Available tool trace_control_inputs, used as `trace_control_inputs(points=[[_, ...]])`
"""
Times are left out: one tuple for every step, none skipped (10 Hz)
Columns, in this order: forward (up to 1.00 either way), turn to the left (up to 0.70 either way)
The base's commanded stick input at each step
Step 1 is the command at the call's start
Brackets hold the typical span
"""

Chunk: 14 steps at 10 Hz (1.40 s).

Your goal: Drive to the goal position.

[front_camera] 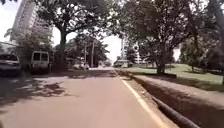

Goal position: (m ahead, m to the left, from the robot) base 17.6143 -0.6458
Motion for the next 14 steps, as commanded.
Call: trace_control_inputs(points=[[0.70,0.12],[0.70,0.05],[0.70,0.00],[0.70,0.00],[0.70,0.00],[0.70,0.00],[0.70,0.00],[0.70,0.00],[0.70,0.00],[0.70,0.00],[0.70,0.00],[0.70,0.00],[0.70,0.00],[0.70,0.00]])
